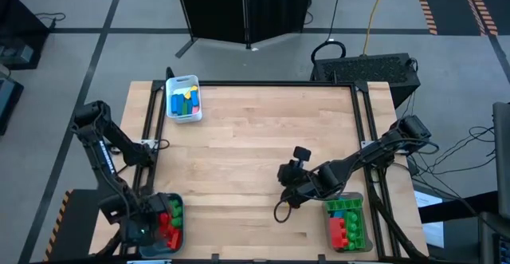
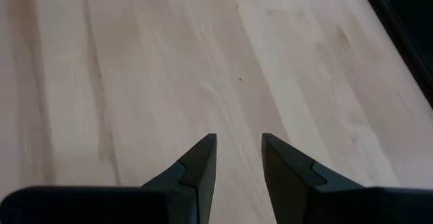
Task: Sort blocks by size
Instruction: Return to Home Position
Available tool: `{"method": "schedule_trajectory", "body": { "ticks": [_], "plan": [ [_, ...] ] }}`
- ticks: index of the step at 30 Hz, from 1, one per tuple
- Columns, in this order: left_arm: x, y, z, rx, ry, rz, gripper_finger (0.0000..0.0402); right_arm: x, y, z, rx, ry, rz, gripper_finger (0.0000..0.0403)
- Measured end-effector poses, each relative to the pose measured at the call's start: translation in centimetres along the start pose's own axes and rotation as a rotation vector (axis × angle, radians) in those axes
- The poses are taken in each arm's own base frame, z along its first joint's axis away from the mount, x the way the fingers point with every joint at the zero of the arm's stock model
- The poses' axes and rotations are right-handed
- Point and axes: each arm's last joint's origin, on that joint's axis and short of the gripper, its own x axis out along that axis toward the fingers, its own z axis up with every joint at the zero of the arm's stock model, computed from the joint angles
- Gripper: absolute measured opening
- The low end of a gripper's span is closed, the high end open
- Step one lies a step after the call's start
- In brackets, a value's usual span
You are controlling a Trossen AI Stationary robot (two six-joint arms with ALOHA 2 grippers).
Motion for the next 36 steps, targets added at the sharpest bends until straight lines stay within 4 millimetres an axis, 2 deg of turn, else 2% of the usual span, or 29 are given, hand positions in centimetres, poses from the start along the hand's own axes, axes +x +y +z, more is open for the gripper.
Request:
{"method": "schedule_trajectory", "body": {
  "ticks": [7,16,20,24,31,36],
  "plan": [
    [-0.1,0.4,-0.5,0.004,-0.030,0.038,0.0157,0.0,-0.3,-0.4,-0.010,0.034,-0.024,0.0105],
    [-0.4,0.5,-0.2,0.087,-0.131,0.028,0.0157,0.1,-2.0,-1.8,-0.002,0.167,-0.173,0.0105],
    [-1.0,0.7,0.0,0.125,-0.187,0.012,0.0157,-0.1,-2.0,-2.0,-0.001,0.179,-0.177,0.0105],
    [-2.0,1.2,0.4,0.181,-0.289,-0.003,0.0157,-0.4,-1.7,-2.2,-0.085,0.178,-0.165,0.0105],
    [-3.4,2.0,2.5,0.250,-0.629,0.073,0.0157,-1.3,-1.8,-2.3,-0.084,0.154,-0.175,0.0105],
    [-3.6,2.5,4.9,0.280,-0.782,0.206,0.0157,-3.8,-2.0,-2.0,-0.078,0.052,-0.152,0.0105]
  ]
}}
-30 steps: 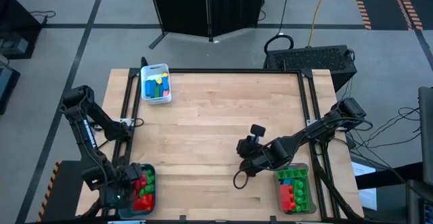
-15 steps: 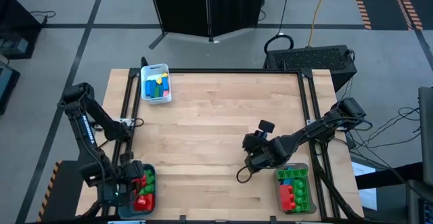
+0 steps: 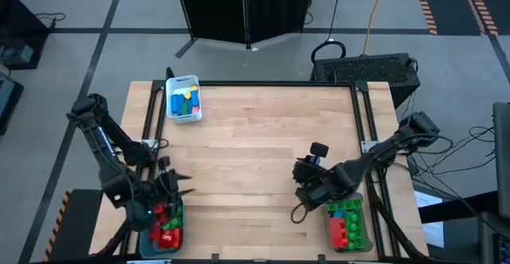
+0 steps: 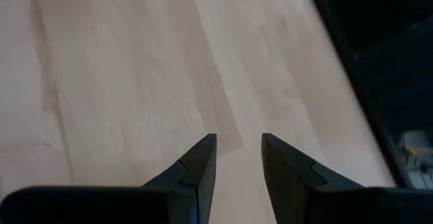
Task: Sort blocks by size
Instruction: Return to Home Position
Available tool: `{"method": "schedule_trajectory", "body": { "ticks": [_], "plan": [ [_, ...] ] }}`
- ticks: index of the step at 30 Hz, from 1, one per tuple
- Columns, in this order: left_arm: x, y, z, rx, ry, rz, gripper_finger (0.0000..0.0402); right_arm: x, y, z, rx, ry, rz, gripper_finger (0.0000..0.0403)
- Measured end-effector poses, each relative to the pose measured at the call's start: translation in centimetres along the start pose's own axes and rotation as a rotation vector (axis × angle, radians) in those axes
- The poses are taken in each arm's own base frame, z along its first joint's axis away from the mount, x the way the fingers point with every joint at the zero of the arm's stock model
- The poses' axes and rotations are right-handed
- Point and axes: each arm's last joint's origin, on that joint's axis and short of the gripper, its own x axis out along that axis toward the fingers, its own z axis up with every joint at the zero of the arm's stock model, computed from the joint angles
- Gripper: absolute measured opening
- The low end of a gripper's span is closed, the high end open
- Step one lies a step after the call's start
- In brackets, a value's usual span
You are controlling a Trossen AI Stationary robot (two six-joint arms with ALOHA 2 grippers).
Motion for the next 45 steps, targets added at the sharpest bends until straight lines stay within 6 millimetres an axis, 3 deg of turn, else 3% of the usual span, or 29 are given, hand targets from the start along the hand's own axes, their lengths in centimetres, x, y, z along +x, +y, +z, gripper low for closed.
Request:
{"method": "schedule_trajectory", "body": {
  "ticks": [5,13,21,27,34,40,45],
  "plan": [
    [1.8,0.7,1.6,0.036,-0.105,0.110,0.0154,-3.2,-1.5,0.1,0.030,-0.124,0.023,0.0105],
    [4.5,0.7,4.0,0.135,-0.190,0.120,0.0122,-7.9,-3.9,-0.5,0.001,-0.305,0.070,0.0095],
    [6.5,2.0,6.7,0.158,-0.223,0.089,0.0093,-10.5,-6.8,-2.3,0.018,-0.391,0.115,0.0054],
    [7.8,3.1,8.3,0.184,-0.245,0.045,0.0065,-9.0,-8.2,-5.9,0.105,-0.421,0.192,0.0024],
    [9.4,4.7,9.7,0.164,-0.311,0.000,0.0028,-6.0,-7.9,-9.2,0.186,-0.592,0.364,0.0002],
    [11.9,6.3,8.9,0.127,-0.434,-0.097,0.0007,-3.3,-7.9,-10.9,0.217,-0.760,0.452,0.0000],
    [13.3,7.4,7.2,0.107,-0.428,-0.084,0.0000,-1.0,-8.5,-11.8,0.258,-0.853,0.504,0.0000]
  ]
}}
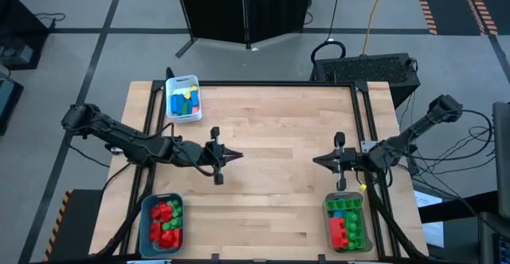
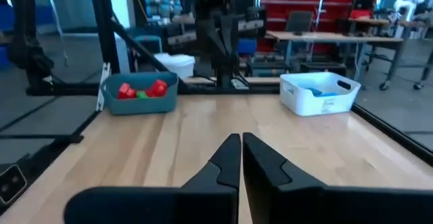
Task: Sort blocks by size
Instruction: Return to Home Position
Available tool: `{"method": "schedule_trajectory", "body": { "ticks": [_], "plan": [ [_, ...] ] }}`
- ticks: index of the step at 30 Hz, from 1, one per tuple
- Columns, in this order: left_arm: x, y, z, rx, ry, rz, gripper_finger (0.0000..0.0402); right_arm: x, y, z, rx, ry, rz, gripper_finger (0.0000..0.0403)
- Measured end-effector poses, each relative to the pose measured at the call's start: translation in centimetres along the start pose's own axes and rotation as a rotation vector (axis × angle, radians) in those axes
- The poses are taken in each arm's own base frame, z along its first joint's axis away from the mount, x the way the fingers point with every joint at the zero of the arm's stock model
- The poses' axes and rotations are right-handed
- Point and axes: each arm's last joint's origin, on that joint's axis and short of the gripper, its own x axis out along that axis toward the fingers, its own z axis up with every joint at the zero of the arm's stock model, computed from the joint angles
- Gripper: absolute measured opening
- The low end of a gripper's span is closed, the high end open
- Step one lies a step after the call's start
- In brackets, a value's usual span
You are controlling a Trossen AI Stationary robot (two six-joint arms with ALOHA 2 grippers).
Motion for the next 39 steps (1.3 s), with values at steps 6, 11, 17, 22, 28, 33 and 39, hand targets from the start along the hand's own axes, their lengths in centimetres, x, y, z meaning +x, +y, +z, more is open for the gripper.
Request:
{"method": "schedule_trajectory", "body": {
  "ticks": [6,11,17,22,28,33,39],
  "plan": [
    [0.2,0.9,-1.9,-0.013,-0.001,0.035,0.0000,1.0,-1.9,-0.4,0.003,-0.024,0.010,0.0000],
    [0.0,2.9,-2.4,-0.045,-0.024,0.053,0.0000,1.7,-3.2,0.0,0.016,-0.061,0.038,0.0000],
    [-1.4,5.6,-1.6,-0.069,-0.061,0.035,0.0000,2.1,-4.6,0.1,0.014,-0.062,0.012,0.0000],
    [-3.6,6.9,-1.4,-0.061,-0.019,0.058,0.0000,2.3,-5.4,0.4,0.044,-0.086,0.024,0.0000],
    [-5.9,6.8,-2.2,-0.060,-0.065,0.048,0.0000,2.6,-6.2,0.6,0.100,-0.115,0.023,0.0000],
    [-7.4,6.8,-4.1,-0.090,-0.117,0.066,0.0000,2.8,-6.3,0.7,0.105,-0.128,0.064,0.0000],
    [-8.6,6.8,-5.2,-0.095,-0.160,0.071,0.0000,3.7,-6.6,-0.1,0.104,-0.069,0.046,0.0000]
  ]
}}
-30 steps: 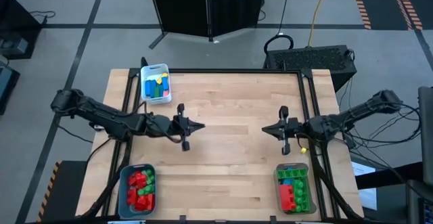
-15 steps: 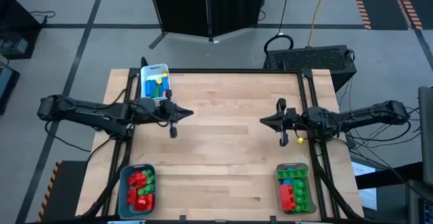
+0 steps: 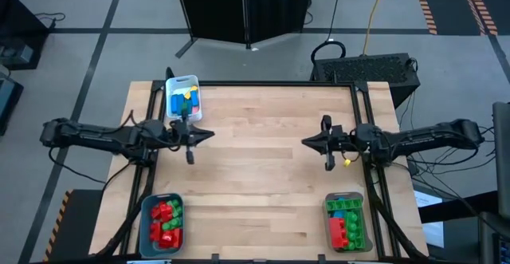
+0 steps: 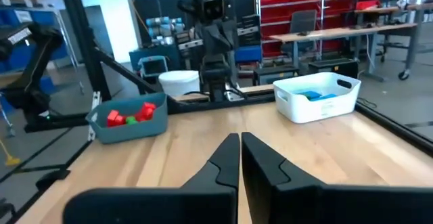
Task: Sort blocks by size
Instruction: Return to Home Position
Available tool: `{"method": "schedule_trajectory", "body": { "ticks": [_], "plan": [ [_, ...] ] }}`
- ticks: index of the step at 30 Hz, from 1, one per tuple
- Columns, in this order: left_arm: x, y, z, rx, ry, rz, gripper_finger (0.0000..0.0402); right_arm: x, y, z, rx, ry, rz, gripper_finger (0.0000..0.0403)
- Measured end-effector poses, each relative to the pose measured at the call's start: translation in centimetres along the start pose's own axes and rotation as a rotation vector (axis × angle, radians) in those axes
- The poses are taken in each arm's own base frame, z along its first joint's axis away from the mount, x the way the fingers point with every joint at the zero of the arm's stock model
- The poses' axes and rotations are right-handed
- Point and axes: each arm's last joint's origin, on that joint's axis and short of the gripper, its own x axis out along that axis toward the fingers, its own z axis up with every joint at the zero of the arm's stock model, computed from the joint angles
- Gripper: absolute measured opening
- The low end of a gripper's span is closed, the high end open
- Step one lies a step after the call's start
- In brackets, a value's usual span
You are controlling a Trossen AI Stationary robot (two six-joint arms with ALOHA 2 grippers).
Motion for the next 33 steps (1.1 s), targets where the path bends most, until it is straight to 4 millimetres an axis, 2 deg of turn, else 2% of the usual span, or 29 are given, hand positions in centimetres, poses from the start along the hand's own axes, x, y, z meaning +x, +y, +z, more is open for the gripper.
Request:
{"method": "schedule_trajectory", "body": {
  "ticks": [6,10,20,28,33],
  "plan": [
    [-0.8,0.1,-0.1,-0.005,0.019,-0.020,0.0000,0.1,-0.2,0.4,0.021,-0.038,-0.007,0.0000],
    [-1.4,0.0,-0.3,-0.018,0.047,-0.032,0.0000,-1.0,-0.1,1.0,0.005,-0.061,0.003,0.0000],
    [-3.0,-0.5,0.2,-0.052,-0.012,-0.105,0.0000,-4.0,0.0,1.4,0.015,-0.030,-0.007,0.0000],
    [-3.6,-0.8,-2.3,-0.060,-0.050,-0.108,0.0000,-5.1,-0.1,1.1,0.025,-0.005,-0.011,0.0000],
    [-4.2,-0.5,-2.5,-0.064,-0.088,-0.093,0.0000,-5.7,-0.1,1.0,0.026,0.008,-0.011,0.0000]
  ]
}}
